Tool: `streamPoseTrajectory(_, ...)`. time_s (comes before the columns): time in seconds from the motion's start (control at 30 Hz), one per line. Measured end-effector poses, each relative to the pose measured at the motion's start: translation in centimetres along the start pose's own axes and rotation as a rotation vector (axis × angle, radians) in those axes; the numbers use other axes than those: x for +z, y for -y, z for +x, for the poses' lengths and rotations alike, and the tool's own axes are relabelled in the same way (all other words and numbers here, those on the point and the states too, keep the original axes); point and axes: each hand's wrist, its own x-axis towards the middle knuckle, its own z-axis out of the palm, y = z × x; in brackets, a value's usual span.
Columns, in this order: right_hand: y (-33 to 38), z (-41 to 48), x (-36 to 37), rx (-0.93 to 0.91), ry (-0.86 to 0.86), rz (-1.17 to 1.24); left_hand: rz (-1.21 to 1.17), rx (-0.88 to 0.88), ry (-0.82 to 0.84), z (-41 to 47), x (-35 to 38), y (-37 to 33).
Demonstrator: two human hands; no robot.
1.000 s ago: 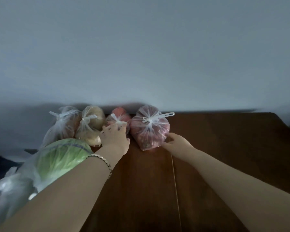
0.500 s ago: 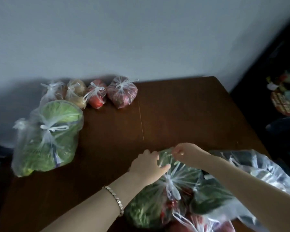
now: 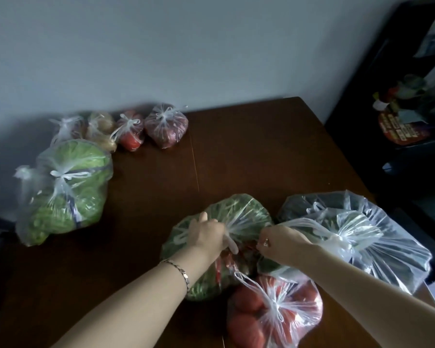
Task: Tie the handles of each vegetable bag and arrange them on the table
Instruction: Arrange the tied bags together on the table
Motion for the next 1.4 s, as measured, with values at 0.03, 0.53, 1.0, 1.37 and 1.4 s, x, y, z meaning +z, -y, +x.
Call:
streamPoseTrajectory(0.03, 0.0, 0.3, 0.1, 0.005, -0.015, 0.028, -0.057, -0.012, -0.038, -0.2, -0.3, 0.7)
streamPoseTrajectory(0.53, 16.9, 8.8, 4.4, 0.132, 0.278, 0.914, -0.625, -0.549, -0.292, 0.8, -4.4, 18.3)
streamPoseTrajectory(1.0, 24.7, 16.2, 4.7, 0.292, -0.005, 1.188, -0.684, -0.349, -0.246, 6.7, -6.4, 24.3)
streamPoseTrajectory(1.37, 11.6, 9.1, -2.8, 0.023, 0.024, 0.564, -0.276, -0.106, -0.366, 3.7, -4.3, 16.0)
streamPoseTrajectory(1.4, 9.0, 7.8, -3.4, 0.011, -0.014, 0.515, -0.339, -0.063, -0.319, 3.5, -4.1, 13.4)
